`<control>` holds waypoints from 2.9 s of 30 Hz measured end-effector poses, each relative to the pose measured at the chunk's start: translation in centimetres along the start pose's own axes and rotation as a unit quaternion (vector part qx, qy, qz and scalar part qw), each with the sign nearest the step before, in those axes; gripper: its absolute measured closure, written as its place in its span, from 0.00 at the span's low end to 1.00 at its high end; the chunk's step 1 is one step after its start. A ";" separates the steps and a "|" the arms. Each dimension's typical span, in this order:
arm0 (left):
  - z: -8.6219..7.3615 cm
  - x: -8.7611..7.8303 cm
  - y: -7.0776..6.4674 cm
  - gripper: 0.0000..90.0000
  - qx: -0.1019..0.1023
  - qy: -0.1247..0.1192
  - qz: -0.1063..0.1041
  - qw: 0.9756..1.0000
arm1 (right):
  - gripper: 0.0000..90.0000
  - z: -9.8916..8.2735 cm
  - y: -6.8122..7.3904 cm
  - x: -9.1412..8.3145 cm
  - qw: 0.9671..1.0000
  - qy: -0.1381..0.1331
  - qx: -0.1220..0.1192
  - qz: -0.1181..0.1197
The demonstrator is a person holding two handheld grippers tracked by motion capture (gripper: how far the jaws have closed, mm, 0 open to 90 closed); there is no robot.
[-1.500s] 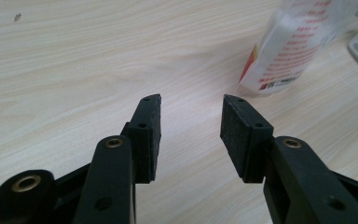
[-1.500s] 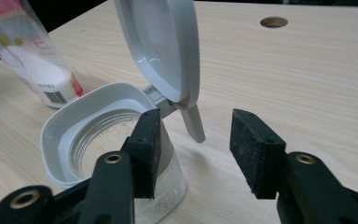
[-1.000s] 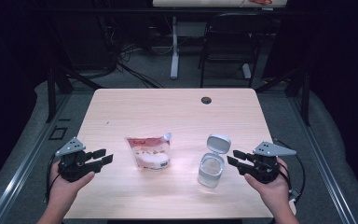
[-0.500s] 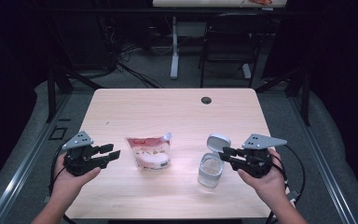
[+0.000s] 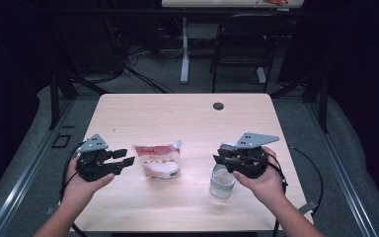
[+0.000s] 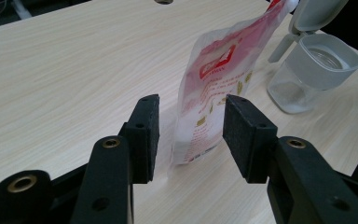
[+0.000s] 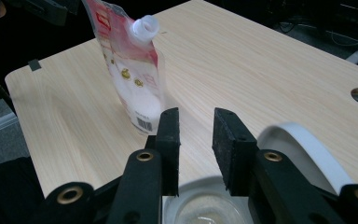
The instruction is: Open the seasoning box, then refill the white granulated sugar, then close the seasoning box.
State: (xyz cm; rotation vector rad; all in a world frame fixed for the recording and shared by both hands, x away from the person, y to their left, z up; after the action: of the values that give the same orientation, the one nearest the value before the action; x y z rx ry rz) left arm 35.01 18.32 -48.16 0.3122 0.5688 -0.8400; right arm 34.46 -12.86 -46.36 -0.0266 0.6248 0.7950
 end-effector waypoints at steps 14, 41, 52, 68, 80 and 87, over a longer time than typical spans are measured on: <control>0.1 0.9 0.3 0.62 -0.002 0.005 -0.001 1.000 | 0.76 1.7 1.3 3.4 1.000 -0.001 -0.014 0.024; 1.2 2.9 0.1 0.78 0.020 0.001 -0.009 1.000 | 0.68 2.5 3.1 9.3 0.997 0.007 -0.009 0.072; 1.2 2.9 0.2 0.87 0.027 0.002 -0.012 1.000 | 0.69 3.0 3.7 9.7 0.997 -0.004 -0.009 0.079; 1.4 2.8 -0.1 0.97 0.027 0.015 -0.026 0.999 | 0.76 3.1 3.5 9.4 0.997 0.001 0.002 0.074; 2.3 2.8 -1.6 0.97 0.033 0.002 -0.042 0.999 | 0.77 3.0 3.8 7.1 0.997 -0.002 0.002 0.076; 2.5 3.3 -3.1 0.97 0.042 0.000 -0.057 0.997 | 0.77 2.2 3.7 5.7 0.997 0.001 -0.003 0.071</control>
State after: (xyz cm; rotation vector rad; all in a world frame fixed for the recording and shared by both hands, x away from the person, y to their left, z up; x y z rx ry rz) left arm 35.25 13.20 -48.16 0.3596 0.5559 -0.9763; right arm 36.12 -5.96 -46.82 0.0115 0.6304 0.9342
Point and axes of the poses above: each handheld gripper's, and its own axes: x roughly forward along the jaws, z roughly out of its top, y roughly to its left, the point moved 8 cm from there along x, roughly forward along the jaws, and after that the axes turned 11 degrees about x, right-handed, at the moved point
